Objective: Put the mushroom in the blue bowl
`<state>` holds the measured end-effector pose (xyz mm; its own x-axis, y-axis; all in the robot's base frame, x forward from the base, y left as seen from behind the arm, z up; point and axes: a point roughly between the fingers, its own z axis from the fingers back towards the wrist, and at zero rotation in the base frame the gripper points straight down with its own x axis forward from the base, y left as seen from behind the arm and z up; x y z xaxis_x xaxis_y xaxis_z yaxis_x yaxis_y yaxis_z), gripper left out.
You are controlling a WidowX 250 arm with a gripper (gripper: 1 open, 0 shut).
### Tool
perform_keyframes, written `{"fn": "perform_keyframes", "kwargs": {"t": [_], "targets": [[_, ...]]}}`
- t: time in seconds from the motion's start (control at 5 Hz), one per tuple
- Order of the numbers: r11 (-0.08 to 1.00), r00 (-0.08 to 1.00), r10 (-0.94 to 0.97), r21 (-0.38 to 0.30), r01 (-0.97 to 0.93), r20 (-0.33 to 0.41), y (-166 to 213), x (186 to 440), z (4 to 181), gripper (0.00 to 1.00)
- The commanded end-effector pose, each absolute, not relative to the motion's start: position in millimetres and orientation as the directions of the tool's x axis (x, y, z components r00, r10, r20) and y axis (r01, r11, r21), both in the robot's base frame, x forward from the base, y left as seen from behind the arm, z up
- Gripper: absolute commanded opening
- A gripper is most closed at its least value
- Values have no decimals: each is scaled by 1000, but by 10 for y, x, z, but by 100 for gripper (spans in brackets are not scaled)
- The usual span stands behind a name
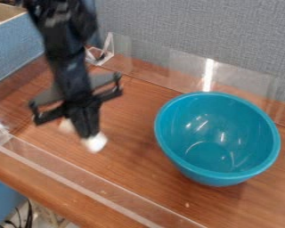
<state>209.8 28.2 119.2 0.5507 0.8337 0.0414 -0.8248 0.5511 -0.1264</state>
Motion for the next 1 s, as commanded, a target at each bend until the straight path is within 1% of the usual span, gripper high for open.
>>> {"fn": "perform_keyframes", "kwargs": {"t": [0.0, 0.2, 0.4, 0.6, 0.8], "targets": [[639, 637, 767, -182, -747, 77, -29, 2288, 1491, 0], [709, 710, 700, -193, -678, 77, -359, 2383, 1513, 0], [720, 720, 689, -190, -667, 80, -691, 2503, 1492, 0], [689, 686, 722, -177, -703, 88, -638, 2494, 1511, 0], [700, 696, 712, -176, -692, 93, -586, 2467, 1544, 0]]}}
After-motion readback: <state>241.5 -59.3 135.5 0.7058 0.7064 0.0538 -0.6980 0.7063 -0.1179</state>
